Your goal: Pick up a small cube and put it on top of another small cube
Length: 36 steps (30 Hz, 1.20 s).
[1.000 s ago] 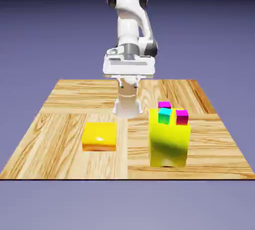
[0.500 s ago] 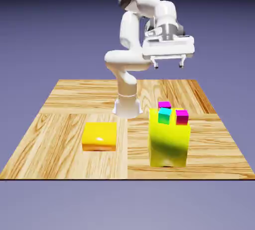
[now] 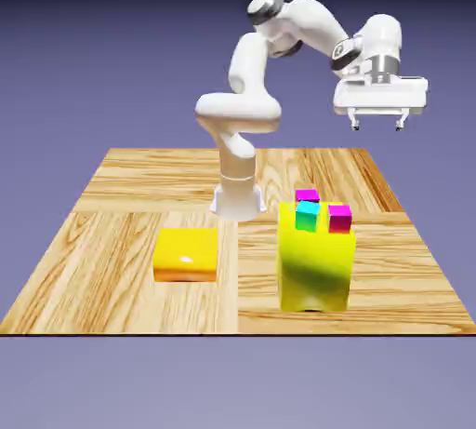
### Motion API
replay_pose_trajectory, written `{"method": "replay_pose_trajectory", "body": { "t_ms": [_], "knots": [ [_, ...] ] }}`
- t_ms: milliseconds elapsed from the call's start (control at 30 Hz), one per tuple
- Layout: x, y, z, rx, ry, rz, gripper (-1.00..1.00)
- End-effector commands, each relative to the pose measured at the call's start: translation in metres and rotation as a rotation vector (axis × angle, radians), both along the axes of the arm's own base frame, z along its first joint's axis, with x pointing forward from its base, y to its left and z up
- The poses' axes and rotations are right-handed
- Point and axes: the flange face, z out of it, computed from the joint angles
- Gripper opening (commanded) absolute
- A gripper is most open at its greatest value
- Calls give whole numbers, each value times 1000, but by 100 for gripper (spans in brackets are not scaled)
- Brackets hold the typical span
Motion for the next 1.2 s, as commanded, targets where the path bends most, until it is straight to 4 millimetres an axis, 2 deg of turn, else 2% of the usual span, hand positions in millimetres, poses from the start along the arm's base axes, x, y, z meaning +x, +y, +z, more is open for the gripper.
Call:
{"method": "replay_pose_trajectory", "body": {
  "t_ms": [0,200,400,600,800,833,933,967,1000,1033,1167],
  "knots": [
    [-6,8,-10,-6,-3,-20,0],
    [-39,49,-79,-50,-28,-152,0],
    [-68,68,-166,-113,-76,-300,0],
    [-91,62,-261,-192,-150,-459,0],
    [-110,30,-356,-284,-253,-615,0],
    [-110,30,-356,-284,-253,-615,0],
    [-84,-6,-392,-284,-253,-615,0],
    [-83,-8,-394,-284,-253,-615,0],
    [-83,-8,-394,-284,-253,-615,-100],
    [-83,-8,-394,-284,-253,-615,-100],
    [-118,46,-343,-242,-219,-579,-100]
  ]
}}
